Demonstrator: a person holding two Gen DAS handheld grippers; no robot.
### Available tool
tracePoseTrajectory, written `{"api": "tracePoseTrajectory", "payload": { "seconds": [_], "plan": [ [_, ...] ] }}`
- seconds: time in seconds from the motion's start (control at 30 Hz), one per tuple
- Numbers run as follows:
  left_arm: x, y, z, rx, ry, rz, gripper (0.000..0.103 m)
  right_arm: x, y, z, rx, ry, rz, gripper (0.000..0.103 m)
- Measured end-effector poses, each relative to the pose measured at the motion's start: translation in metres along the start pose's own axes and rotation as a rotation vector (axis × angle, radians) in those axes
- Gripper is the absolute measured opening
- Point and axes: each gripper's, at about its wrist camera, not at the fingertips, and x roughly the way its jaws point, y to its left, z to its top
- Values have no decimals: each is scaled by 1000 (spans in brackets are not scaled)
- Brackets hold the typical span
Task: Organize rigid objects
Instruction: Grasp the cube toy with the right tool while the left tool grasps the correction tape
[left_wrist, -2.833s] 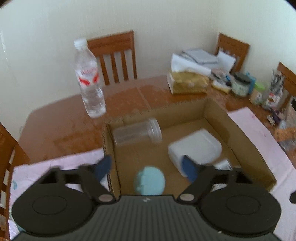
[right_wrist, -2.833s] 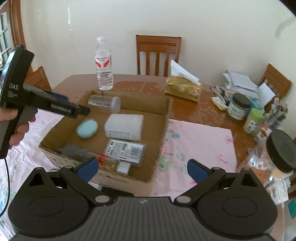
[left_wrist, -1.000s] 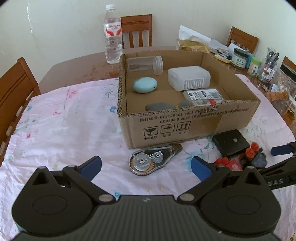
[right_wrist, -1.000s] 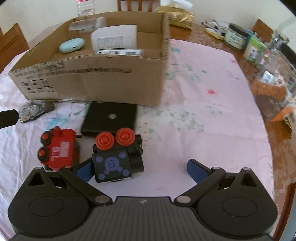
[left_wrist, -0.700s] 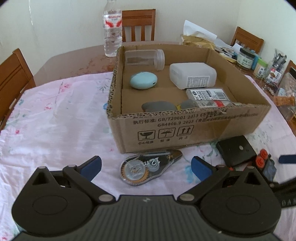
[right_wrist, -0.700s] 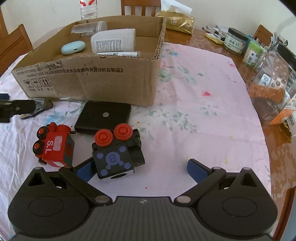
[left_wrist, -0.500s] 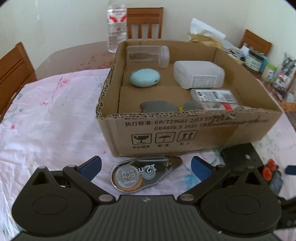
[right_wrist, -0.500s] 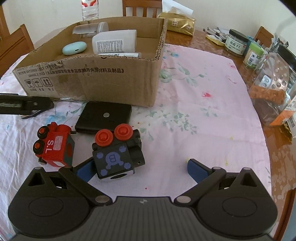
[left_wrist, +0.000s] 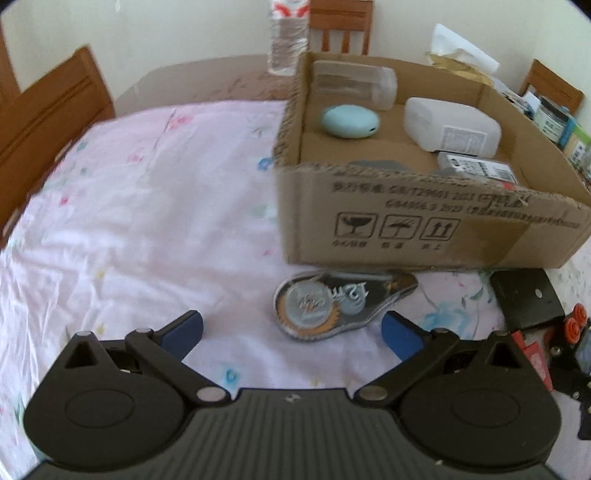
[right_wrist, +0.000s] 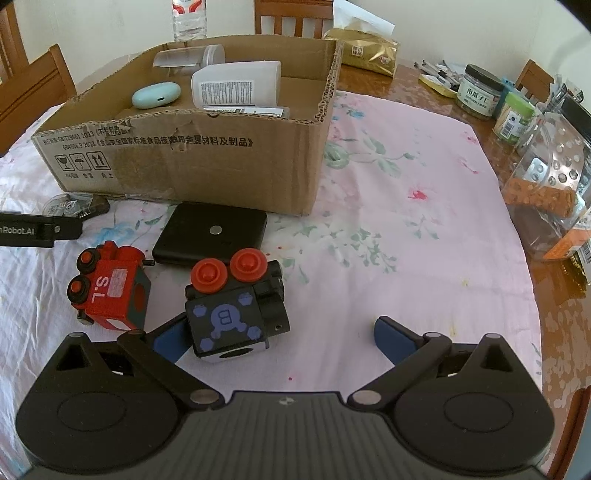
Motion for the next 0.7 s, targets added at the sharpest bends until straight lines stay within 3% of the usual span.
{"api": "tracePoseTrajectory", "payload": {
  "seconds": [0.4,0.7],
  "plan": [
    [11,-37,17,-33,-3,27,103,-1,0,-3,0,-22,0,103],
    [9,-19,13,-89,12,68,103,-2,0,-5,-11,-32,6,103]
  ]
}}
